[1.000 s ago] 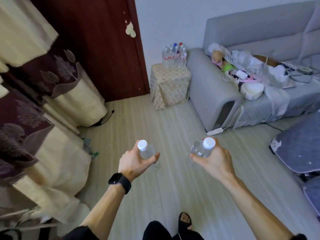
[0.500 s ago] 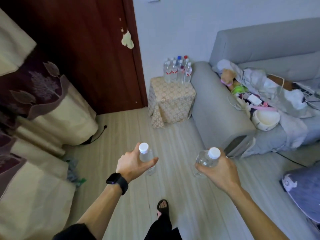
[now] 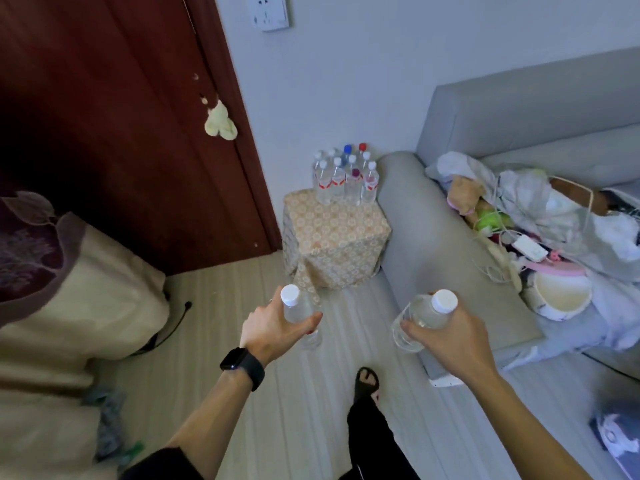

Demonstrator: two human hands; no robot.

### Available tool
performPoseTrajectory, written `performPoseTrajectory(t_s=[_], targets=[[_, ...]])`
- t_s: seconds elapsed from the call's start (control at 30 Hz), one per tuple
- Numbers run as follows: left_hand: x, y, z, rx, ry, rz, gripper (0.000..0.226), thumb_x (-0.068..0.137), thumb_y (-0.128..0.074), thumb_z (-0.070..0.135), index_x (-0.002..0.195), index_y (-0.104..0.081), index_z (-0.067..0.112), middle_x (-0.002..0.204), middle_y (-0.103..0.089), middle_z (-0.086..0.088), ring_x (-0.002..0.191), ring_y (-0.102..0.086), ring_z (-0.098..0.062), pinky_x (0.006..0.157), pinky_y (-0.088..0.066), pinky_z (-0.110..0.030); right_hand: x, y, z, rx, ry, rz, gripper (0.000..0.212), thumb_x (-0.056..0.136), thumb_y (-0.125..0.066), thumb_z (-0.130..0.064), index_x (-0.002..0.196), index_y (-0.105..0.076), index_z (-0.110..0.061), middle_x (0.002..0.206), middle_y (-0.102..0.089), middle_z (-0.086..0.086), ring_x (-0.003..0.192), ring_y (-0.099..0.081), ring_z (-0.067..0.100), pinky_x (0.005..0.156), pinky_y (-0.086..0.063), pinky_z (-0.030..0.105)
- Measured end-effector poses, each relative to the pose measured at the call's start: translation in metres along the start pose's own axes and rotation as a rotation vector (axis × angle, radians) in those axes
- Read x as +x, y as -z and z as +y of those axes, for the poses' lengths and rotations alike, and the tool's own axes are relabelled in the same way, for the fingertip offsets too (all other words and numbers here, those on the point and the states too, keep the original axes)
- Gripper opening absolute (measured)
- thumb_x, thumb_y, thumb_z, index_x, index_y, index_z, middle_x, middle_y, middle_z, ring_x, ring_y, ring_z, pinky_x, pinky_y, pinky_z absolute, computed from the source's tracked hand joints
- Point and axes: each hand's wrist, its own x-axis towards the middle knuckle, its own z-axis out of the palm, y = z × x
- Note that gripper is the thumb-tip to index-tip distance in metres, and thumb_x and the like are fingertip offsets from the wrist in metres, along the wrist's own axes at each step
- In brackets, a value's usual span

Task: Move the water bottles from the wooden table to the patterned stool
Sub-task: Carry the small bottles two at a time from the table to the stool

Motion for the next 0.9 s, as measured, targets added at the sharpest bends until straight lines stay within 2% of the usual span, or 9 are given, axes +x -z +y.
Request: performPoseTrajectory(t_s=[0.1,0.23,0.4,0.57,0.7,0.9], targets=[[0.058,-0.003,0.020,-0.050,0.031,-0.016,0.057,0.069,-0.061,0.079,0.107,-0.047,0.039,0.079,-0.063,0.015,0.076,-0.064,-0.017,0.071,-0.058,-0.036,0.069,0.000,-0.012,0.013,-0.004,-0.052,0.054,0.067,-0.087,-0.039,0.110,-0.056,-0.027,0.088,-0.063,-0.010,0.078,-0.057,0.016,0.063,-0.040,0.026],[0.127,-0.001,0.044,-0.114,0.112,-0.004,0.051,0.067,-0.064,0.076,0.103,-0.052,0.041,0.077,-0.064,0.016,0.076,-0.064,-0.012,0.068,-0.055,-0.030,0.157,-0.001,-0.028,-0.033,0.007,-0.086,0.058,0.067,-0.086,-0.040,0.113,-0.053,-0.027,0.092,-0.065,-0.003,0.081,-0.059,0.022,0.067,-0.042,0.030],[0.208,0.000,0.061,-0.168,0.148,-0.001,0.064,0.067,-0.062,0.078,0.118,-0.053,0.040,0.092,-0.067,0.013,0.085,-0.064,-0.016,0.072,-0.054,-0.030,0.255,-0.008,-0.054,-0.076,0.033,-0.158,0.057,0.068,-0.086,-0.040,0.112,-0.052,-0.030,0.091,-0.064,-0.003,0.078,-0.056,0.019,0.067,-0.043,0.029],[0.289,0.002,0.074,-0.242,0.196,-0.012,0.066,0.072,-0.066,0.074,0.123,-0.048,0.036,0.096,-0.065,0.010,0.085,-0.061,-0.017,0.072,-0.052,-0.030,0.339,-0.028,-0.083,-0.121,0.052,-0.219,0.060,0.069,-0.086,-0.045,0.113,-0.049,-0.029,0.093,-0.062,-0.005,0.081,-0.055,0.019,0.069,-0.041,0.029],[0.365,0.000,0.078,-0.275,0.196,-0.059,0.069,0.073,-0.064,0.076,0.126,-0.047,0.036,0.104,-0.066,0.009,0.098,-0.064,-0.022,0.074,-0.049,-0.031,0.404,-0.055,-0.102,-0.154,0.060,-0.233,0.056,0.067,-0.084,-0.049,0.108,-0.052,-0.028,0.091,-0.065,-0.007,0.082,-0.061,0.018,0.069,-0.044,0.028],[0.475,0.000,0.091,-0.301,0.148,-0.153,0.058,0.079,-0.068,0.066,0.121,-0.041,0.035,0.108,-0.062,0.006,0.094,-0.059,-0.023,0.071,-0.044,-0.032,0.498,-0.095,-0.122,-0.144,0.054,-0.297,0.041,0.066,-0.081,-0.045,0.093,-0.054,-0.032,0.082,-0.068,-0.011,0.074,-0.065,0.008,0.067,-0.054,0.032]])
